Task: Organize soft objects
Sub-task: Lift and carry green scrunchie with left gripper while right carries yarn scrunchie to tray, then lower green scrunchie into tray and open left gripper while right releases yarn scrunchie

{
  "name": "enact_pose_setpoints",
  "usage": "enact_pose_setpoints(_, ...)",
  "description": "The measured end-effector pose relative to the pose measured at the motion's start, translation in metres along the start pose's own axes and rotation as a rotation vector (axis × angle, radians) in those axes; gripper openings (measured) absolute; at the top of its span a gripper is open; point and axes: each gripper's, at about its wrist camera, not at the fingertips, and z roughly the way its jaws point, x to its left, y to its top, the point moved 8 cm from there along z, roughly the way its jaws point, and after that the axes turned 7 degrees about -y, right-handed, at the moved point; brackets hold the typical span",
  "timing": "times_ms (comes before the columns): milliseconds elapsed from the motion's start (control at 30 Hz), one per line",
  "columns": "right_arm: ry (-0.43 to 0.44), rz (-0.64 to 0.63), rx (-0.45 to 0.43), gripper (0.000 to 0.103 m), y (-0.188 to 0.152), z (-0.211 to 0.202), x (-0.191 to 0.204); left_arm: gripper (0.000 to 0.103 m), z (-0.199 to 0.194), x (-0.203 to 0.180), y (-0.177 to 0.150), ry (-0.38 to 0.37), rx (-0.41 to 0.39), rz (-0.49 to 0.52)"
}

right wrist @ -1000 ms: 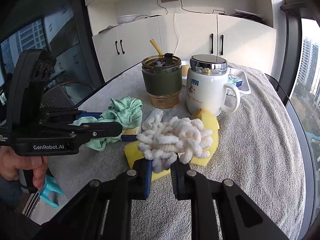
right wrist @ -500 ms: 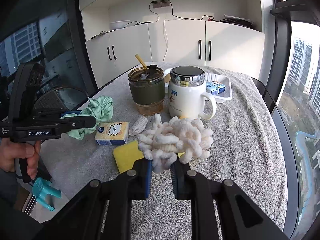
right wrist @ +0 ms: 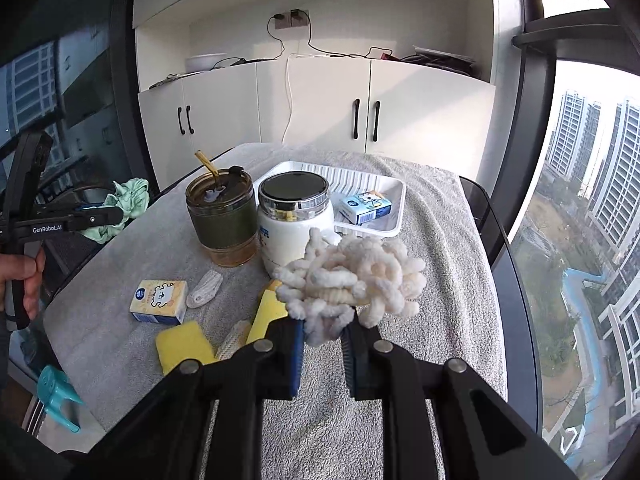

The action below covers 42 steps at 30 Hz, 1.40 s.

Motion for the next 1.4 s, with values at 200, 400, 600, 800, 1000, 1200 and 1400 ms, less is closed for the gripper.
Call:
enact_pose_setpoints(200, -0.021, -0.040, -0.002, 0.018, 0.038, 0.022, -0.027, 0.039, 0.013, 0.019, 0.048, 0.035, 0.000, 0.070)
enact_pose_setpoints(400, -0.013, -0.089, 0.023, 0.018, 0.086, 0.063, -0.046, 0.039, 0.048, 0.032, 0.097, 0.029, 0.043, 0.130)
enact_pose_setpoints(600, 0.009, -0.141, 0.066, 0.018, 0.125, 0.121, -0.050, 0.039, 0.104, 0.035, 0.128, 0.013, 0.116, 0.203)
enact_pose_setpoints(800, 0.065, -0.170, 0.132, 0.018, 0.145, 0.182, -0.043, 0.039, 0.160, 0.029, 0.151, -0.031, 0.172, 0.256)
enact_pose_setpoints(1000, 0.095, -0.207, 0.186, 0.018, 0.151, 0.231, -0.031, 0.039, 0.208, 0.011, 0.165, -0.111, 0.218, 0.297)
enact_pose_setpoints(1200, 0.138, -0.217, 0.241, 0.018, 0.149, 0.270, -0.023, 0.039, 0.254, -0.003, 0.157, -0.151, 0.301, 0.336)
enact_pose_setpoints(1400, 0.170, -0.210, 0.297, 0.018, 0.146, 0.302, -0.018, 0.039, 0.281, -0.004, 0.146, -0.148, 0.354, 0.357)
